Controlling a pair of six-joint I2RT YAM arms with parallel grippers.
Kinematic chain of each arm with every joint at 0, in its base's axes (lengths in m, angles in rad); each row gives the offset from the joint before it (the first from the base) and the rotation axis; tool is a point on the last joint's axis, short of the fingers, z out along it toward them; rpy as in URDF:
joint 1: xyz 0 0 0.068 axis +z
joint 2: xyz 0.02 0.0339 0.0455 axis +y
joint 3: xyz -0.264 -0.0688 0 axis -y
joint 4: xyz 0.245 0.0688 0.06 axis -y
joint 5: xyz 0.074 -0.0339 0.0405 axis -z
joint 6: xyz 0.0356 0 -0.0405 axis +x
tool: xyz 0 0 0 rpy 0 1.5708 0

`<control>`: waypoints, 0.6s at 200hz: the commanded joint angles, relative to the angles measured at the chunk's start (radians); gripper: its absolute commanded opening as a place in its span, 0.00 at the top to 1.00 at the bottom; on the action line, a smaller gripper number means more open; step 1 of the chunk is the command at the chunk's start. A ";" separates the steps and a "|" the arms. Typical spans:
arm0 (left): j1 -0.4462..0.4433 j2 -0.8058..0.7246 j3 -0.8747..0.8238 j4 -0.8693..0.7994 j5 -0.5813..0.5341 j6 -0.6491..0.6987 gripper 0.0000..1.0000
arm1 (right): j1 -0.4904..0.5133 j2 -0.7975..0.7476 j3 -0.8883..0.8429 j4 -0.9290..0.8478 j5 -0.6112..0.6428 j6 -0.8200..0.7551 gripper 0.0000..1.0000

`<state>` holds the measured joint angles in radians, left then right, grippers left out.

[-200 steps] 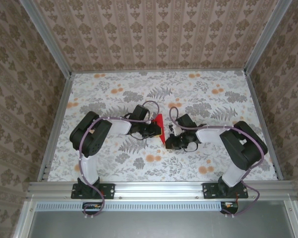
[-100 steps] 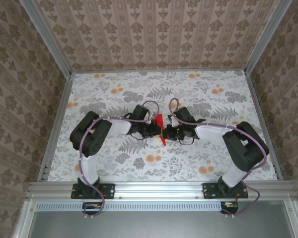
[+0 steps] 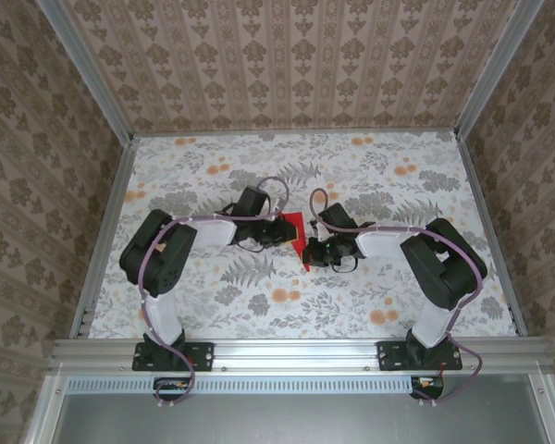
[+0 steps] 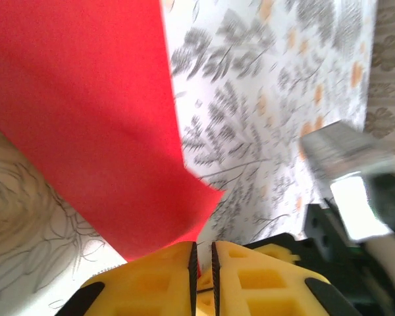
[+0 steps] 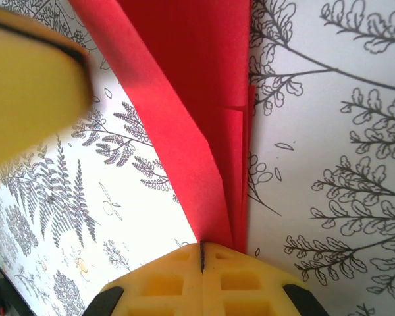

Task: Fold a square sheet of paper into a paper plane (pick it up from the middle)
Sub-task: Fold the wing for the fifth time at the center of the table.

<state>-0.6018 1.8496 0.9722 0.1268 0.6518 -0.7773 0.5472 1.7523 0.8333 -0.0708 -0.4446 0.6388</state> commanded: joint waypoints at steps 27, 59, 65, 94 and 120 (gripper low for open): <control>0.067 -0.068 -0.038 0.037 0.046 0.170 0.77 | -0.011 -0.003 -0.052 -0.158 -0.023 -0.058 0.96; 0.068 -0.042 -0.060 0.099 0.080 0.184 0.77 | -0.020 -0.032 -0.072 -0.192 -0.076 -0.079 0.96; 0.067 -0.035 -0.060 0.105 0.083 0.189 0.77 | -0.021 -0.036 -0.074 -0.201 -0.087 -0.084 0.96; 0.052 -0.009 -0.076 0.127 0.083 0.190 0.79 | -0.027 -0.054 -0.085 -0.222 -0.126 -0.094 0.95; 0.035 0.018 -0.070 0.147 0.079 0.188 0.80 | -0.029 -0.052 -0.083 -0.227 -0.134 -0.096 0.96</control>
<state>-0.5503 1.8336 0.9085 0.2306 0.7082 -0.6228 0.5205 1.7000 0.7769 -0.1917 -0.5709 0.5667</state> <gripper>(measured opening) 0.205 0.046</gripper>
